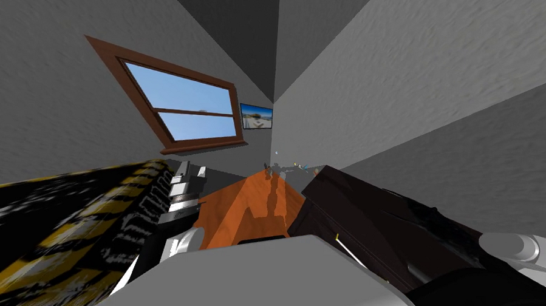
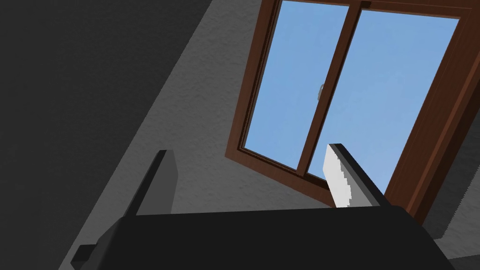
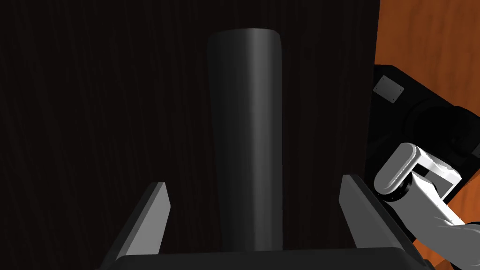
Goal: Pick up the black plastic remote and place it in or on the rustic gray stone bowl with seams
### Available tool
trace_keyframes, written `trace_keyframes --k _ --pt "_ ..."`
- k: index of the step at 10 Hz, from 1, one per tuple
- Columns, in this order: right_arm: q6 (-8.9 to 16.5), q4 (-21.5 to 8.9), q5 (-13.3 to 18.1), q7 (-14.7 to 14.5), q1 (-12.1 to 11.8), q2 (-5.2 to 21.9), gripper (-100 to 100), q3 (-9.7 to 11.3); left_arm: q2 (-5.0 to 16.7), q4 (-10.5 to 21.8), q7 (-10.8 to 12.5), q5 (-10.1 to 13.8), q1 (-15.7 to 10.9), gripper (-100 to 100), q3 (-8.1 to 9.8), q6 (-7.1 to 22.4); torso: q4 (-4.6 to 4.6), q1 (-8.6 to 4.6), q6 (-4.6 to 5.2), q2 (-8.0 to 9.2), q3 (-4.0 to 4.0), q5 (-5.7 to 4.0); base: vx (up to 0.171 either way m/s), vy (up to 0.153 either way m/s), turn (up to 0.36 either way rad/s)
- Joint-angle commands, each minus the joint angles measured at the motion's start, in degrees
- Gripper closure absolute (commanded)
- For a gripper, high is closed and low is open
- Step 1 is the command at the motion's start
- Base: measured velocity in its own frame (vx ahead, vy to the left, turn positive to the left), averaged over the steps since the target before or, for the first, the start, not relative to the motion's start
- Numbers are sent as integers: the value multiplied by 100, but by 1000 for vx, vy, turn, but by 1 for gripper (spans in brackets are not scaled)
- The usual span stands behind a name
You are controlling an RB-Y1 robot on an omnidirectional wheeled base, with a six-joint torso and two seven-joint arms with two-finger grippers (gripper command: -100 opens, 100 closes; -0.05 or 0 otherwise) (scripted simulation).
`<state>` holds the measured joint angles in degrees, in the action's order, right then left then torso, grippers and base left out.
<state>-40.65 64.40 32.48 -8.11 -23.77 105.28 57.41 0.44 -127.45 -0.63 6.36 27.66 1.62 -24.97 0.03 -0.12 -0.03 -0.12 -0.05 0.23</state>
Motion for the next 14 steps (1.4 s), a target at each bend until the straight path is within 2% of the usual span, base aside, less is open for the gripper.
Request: trace_keyframes --k 1,2,3,4,8,9,10,12,13,14 --pt "44 -136 48 26 -7 -196 -100 -8 0 0 0 0 0 0 0 0 0 0 0 0 0 0 -42 -12 112" --pt "96 -206 64 41 -30 -332 -100 -7 0 0 0 0 0 0 0 0 2 -4 1 9 5 -1 -57 -21 109" --pt "75 -165 19 0 -41 -257 -100 -4 0 0 0 0 0 0 0 0 4 -8 2 17 10 -2 -26 -12 20" --pt "88 -171 16 -3 -45 -269 100 -3 0 0 0 0 0 0 0 0 4 -5 4 10 7 0 0 0 0" --pt "87 -170 16 -2 -44 -268 100 -4 0 0 0 0 1 0 0 0 0 -1 4 -1 0 0 0 0 0" --pt "87 -170 16 -2 -44 -268 0 -4 0 0 0 0 1 0 0 0 0 -1 4 -1 0 0 0 0 0" --pt "10 -90 37 16 7 -106 100 -9 0 0 0 0 1 0 0 0 0 -1 4 -1 0 0 29 9 -120" --pt "-59 4 16 -4 37 76 100 -10 0 0 0 0 1 0 1 0 -3 10 9 -13 -7 7 44 18 -105" --pt "12 35 41 35 24 31 100 0 0 0 0 0 1 0 0 0 -4 14 4 -17 -10 7 18 11 -11" --pt "10 48 41 42 25 44 0 1 0 0 0 0 1 0 0 0 -3 9 3 -12 -7 4 0 0 0"
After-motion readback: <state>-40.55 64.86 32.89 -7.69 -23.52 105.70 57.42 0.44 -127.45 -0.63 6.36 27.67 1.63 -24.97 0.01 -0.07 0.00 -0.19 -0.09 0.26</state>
